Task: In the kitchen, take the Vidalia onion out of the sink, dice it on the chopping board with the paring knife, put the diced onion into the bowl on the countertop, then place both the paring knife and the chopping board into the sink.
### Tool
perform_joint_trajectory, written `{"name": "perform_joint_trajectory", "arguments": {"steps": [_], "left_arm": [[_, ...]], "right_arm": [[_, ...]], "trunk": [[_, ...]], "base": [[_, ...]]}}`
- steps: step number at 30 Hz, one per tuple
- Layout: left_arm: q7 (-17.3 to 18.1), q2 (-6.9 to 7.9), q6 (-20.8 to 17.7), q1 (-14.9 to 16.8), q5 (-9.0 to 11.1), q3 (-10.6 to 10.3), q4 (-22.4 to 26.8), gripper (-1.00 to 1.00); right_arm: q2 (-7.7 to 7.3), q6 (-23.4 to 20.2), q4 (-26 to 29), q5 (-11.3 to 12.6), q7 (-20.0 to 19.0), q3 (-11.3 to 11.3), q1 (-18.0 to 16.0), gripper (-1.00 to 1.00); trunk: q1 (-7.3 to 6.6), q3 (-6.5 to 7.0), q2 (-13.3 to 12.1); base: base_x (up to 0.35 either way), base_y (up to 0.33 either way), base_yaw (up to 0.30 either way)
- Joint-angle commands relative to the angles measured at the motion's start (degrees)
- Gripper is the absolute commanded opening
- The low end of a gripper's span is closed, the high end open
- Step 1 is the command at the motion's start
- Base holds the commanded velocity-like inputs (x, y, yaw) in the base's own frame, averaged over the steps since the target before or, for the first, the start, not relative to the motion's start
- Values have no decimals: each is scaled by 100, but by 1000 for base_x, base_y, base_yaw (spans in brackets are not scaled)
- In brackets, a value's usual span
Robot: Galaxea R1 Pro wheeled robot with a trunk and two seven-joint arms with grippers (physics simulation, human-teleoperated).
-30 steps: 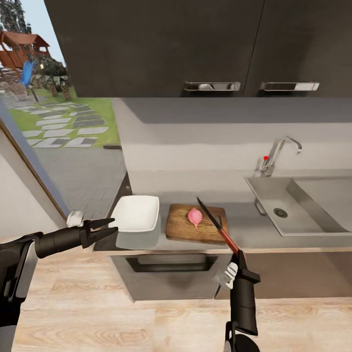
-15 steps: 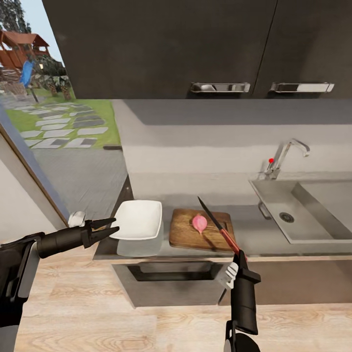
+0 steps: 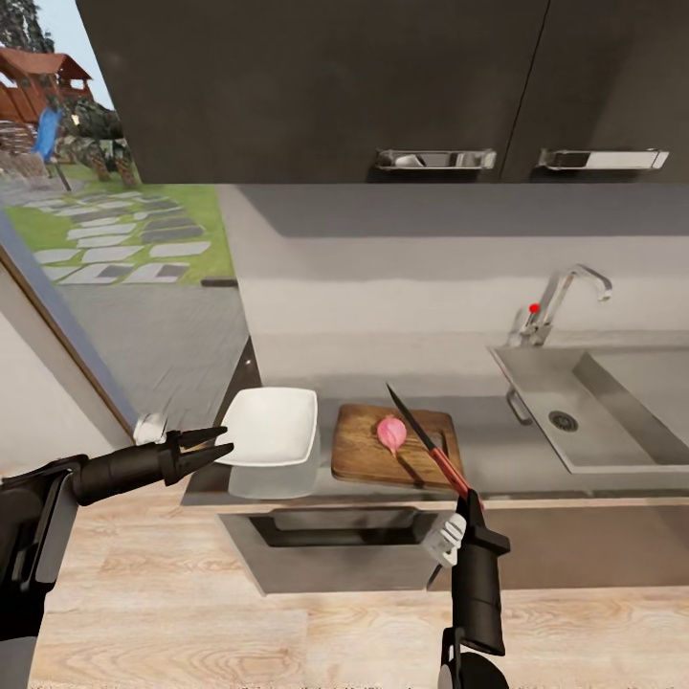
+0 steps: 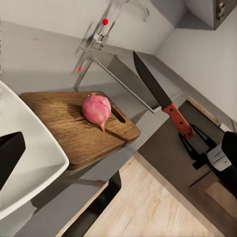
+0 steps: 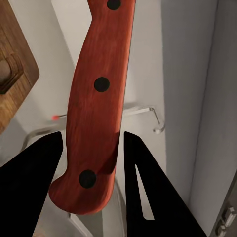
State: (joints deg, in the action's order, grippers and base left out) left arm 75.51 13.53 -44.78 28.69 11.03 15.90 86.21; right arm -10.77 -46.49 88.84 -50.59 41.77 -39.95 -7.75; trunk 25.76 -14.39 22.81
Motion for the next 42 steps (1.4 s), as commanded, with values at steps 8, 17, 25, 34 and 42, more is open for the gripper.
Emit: {"name": "perform_joint_trajectory", "arguments": {"steps": [8,17,25,34,42], "left_arm": [[4,1,-57,5,21,1,1,100],[-17,1,-65,5,22,-2,1,100],[-19,0,-66,5,22,1,1,100],[-19,-1,-66,5,22,1,1,100],[-19,-1,-66,5,25,1,1,100]], "right_arm": [[7,-27,2,-10,24,-17,-7,-100],[23,-27,-6,-12,24,-14,-7,-100],[26,-27,-7,-13,30,-13,-7,-100],[28,-30,-7,-13,32,-13,-7,-100],[30,-35,-10,-13,33,-21,-7,-100]], "trunk": [[3,-62,11],[3,-67,11],[3,-67,11],[3,-70,11],[3,-128,11]], "base": [[0,0,0],[0,78,0],[0,18,0],[0,1,0],[0,0,0]]}}
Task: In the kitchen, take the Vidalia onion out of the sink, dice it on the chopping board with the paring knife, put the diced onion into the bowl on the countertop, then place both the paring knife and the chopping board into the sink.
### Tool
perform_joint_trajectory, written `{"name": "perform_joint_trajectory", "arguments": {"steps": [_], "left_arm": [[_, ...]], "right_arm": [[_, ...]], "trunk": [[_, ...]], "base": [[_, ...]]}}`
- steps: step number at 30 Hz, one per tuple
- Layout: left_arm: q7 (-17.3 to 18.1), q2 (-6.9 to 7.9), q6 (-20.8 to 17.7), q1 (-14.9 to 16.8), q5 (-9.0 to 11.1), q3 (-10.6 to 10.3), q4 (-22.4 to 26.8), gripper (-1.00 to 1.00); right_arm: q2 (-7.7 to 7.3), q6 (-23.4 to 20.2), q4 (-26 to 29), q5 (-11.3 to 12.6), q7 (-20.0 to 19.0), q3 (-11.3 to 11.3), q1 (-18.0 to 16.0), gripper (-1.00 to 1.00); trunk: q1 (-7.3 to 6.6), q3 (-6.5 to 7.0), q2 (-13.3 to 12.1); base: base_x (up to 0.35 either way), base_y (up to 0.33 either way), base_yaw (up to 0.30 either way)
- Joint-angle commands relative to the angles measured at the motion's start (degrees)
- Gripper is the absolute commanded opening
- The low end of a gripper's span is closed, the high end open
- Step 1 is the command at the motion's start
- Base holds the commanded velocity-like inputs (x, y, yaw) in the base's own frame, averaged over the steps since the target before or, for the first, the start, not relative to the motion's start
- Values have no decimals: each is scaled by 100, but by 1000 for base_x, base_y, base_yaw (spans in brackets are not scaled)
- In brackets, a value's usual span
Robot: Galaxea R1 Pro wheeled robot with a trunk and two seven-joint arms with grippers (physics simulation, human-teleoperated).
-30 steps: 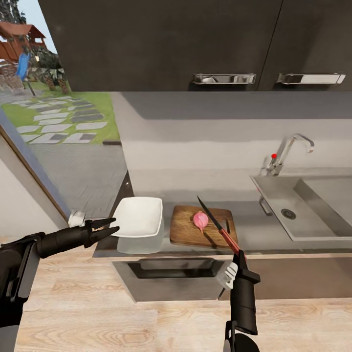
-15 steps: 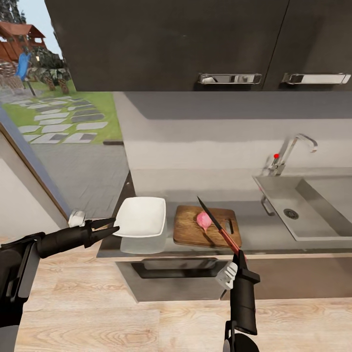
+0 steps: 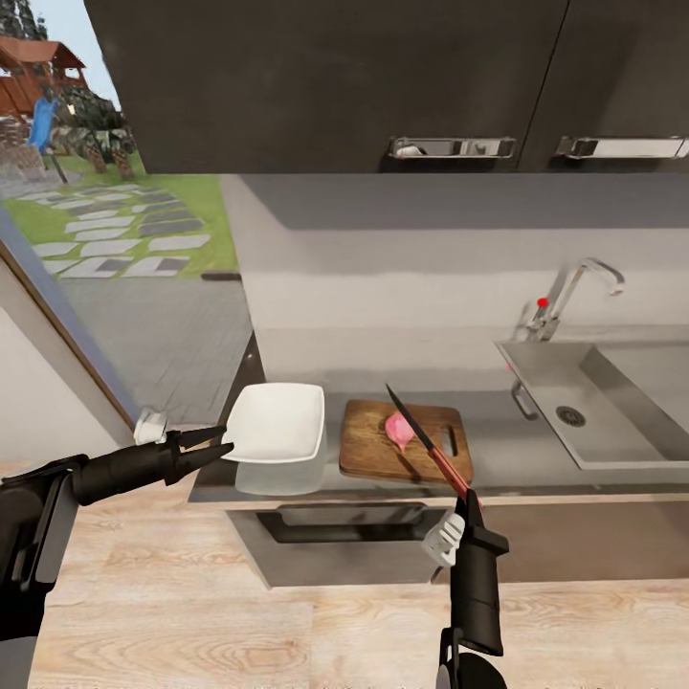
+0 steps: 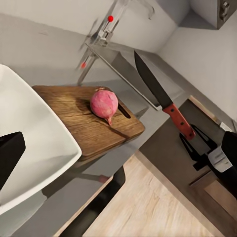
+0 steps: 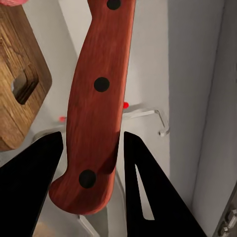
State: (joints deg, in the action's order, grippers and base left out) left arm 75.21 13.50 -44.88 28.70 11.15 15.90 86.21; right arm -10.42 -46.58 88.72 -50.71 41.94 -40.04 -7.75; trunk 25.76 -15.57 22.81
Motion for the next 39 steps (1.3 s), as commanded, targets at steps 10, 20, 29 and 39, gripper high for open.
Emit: {"name": "perform_joint_trajectory", "arguments": {"steps": [10,20,29,39], "left_arm": [[11,0,-56,4,11,1,1,100],[11,-2,-56,4,12,1,1,100],[11,-5,-56,4,18,1,1,100],[30,-12,-49,4,45,9,1,100]], "right_arm": [[-4,-27,-54,0,36,-13,-7,-100],[0,-27,-77,0,108,-15,-7,-100],[-1,-19,-83,0,112,-13,-7,-100],[-4,-18,-83,0,112,-13,-7,-100]], "trunk": [[3,-103,11],[3,-192,11],[3,-212,11],[3,-214,11]], "base": [[0,0,0],[0,0,0],[0,0,0],[79,-39,0]]}}
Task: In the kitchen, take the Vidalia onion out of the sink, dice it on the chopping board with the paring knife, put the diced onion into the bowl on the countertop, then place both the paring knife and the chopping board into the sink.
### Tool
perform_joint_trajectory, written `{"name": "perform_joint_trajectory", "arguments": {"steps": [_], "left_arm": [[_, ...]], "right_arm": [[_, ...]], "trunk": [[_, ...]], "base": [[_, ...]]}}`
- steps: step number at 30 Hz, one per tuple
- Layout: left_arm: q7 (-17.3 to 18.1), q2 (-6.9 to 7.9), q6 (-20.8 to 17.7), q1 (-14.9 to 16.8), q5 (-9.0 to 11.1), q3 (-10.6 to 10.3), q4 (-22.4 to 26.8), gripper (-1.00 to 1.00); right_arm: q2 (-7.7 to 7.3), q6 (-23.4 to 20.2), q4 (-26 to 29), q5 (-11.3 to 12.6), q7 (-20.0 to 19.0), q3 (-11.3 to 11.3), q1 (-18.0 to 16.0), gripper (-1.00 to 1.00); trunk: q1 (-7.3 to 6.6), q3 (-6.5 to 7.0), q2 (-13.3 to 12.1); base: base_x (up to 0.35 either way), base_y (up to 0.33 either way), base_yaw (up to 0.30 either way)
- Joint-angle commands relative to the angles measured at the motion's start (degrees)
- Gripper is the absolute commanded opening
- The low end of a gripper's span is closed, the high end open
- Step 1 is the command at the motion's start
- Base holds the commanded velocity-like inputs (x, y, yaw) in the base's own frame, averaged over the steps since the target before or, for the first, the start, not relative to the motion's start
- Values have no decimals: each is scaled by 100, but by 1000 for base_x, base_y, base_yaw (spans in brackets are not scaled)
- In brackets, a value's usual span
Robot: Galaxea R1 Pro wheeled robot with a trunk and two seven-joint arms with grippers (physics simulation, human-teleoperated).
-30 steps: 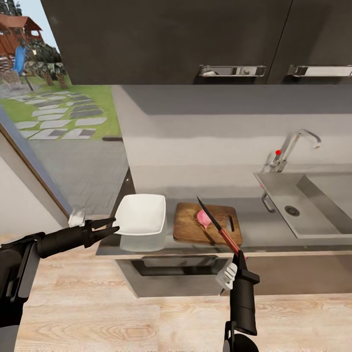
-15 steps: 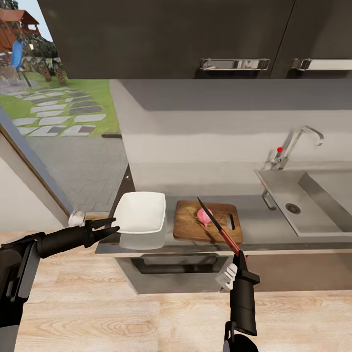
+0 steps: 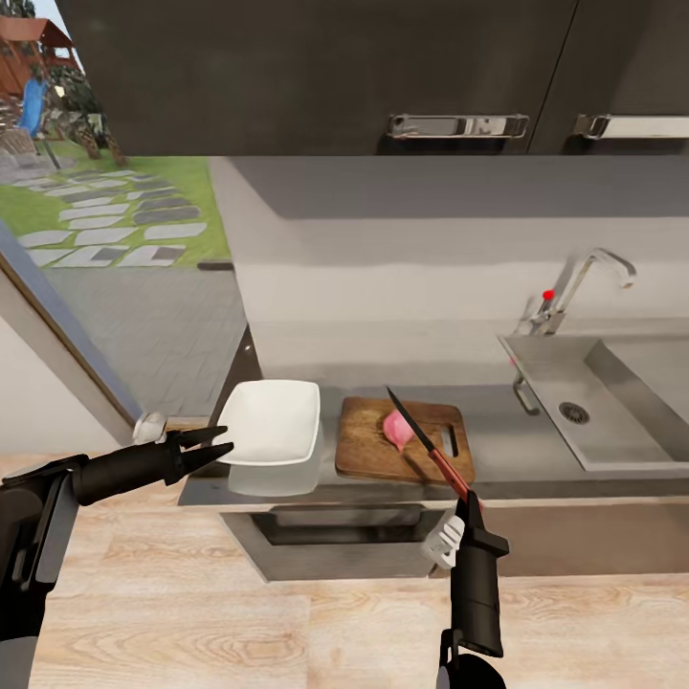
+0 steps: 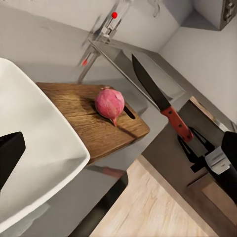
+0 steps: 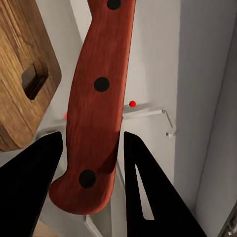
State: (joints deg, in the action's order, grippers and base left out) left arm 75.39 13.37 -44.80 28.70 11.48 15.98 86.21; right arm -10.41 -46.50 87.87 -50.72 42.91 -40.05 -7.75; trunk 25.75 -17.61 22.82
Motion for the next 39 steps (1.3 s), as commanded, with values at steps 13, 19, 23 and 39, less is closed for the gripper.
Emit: {"name": "perform_joint_trajectory", "arguments": {"steps": [13,19,23,39], "left_arm": [[21,-44,-55,4,13,-6,1,100],[20,-50,-59,4,13,-7,1,100],[20,-53,-58,4,13,-6,1,100],[20,-54,-60,4,13,-7,1,100]], "right_arm": [[-4,-26,2,1,15,-12,-7,-100],[-5,-26,2,1,15,-12,-7,-100],[-5,-26,2,5,15,-13,-7,-100],[-3,-19,-142,2,18,-28,-7,-100]], "trunk": [[4,-15,10],[4,-65,10],[4,-101,10],[4,-239,10]], "base": [[12,-6,0],[0,0,0],[0,0,0],[0,0,0]]}}
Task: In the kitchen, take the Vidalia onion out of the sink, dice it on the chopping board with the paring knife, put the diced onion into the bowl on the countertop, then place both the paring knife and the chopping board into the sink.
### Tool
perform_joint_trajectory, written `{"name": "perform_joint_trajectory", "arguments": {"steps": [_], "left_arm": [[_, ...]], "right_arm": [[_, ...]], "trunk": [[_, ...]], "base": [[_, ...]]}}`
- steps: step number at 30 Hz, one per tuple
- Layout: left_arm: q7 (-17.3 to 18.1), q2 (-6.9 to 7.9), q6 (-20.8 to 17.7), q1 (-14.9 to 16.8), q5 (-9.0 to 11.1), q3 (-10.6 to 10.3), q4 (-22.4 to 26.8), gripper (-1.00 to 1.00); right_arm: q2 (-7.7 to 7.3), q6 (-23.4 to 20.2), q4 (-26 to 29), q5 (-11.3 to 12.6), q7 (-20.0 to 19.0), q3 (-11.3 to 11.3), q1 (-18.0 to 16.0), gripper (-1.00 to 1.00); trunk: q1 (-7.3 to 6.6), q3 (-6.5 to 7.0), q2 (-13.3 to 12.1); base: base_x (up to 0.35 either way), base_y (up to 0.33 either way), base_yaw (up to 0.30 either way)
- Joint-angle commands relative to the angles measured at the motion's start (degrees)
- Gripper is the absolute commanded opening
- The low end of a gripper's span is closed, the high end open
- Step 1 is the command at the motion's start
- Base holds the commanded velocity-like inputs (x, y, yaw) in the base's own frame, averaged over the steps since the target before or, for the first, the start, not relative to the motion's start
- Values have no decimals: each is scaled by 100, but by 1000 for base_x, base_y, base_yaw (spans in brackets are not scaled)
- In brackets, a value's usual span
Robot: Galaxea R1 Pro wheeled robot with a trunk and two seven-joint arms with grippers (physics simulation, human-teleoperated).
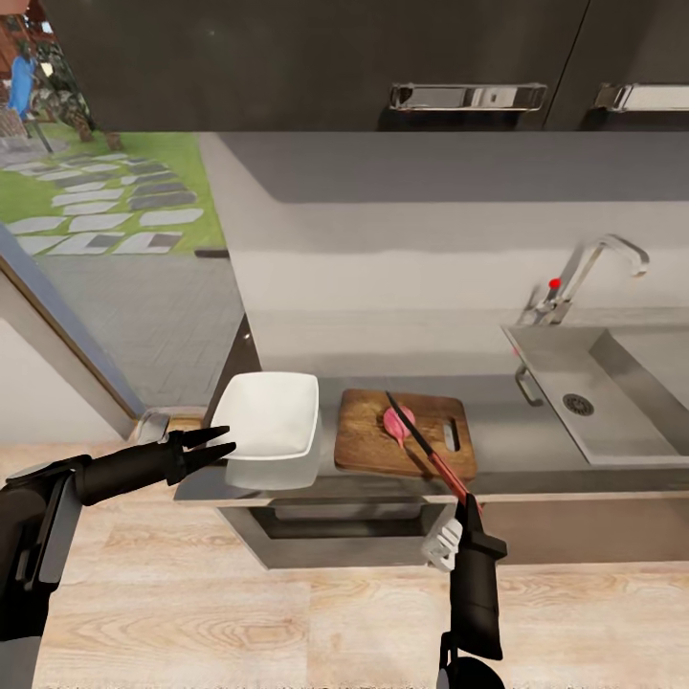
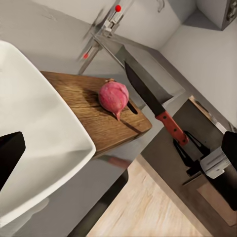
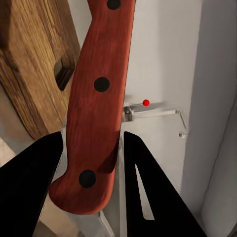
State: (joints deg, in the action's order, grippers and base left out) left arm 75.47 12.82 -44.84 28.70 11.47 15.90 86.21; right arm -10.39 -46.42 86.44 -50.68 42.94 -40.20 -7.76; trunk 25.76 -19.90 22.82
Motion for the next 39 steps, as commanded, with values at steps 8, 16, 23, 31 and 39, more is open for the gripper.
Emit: {"name": "perform_joint_trajectory", "arguments": {"steps": [8,16,23,31,39], "left_arm": [[12,1,-54,4,13,1,1,100],[18,1,-56,4,13,1,1,100],[16,1,-52,4,13,1,1,100],[34,1,-52,4,18,9,1,100],[38,1,-56,4,20,10,1,100]], "right_arm": [[-5,-26,-40,-3,21,-14,-7,-100],[-5,-25,-40,-3,21,-14,-7,-100],[-4,-25,-42,-5,21,-14,-7,-100],[-6,-25,-46,-4,21,-14,-7,-100],[-3,-25,-47,-3,21,-14,-7,-100]], "trunk": [[3,-70,11],[3,-88,11],[3,-89,11],[3,-89,11],[3,-90,11]], "base": [[0,0,0],[0,0,0],[26,-23,0],[80,-89,0],[7,-7,0]]}}
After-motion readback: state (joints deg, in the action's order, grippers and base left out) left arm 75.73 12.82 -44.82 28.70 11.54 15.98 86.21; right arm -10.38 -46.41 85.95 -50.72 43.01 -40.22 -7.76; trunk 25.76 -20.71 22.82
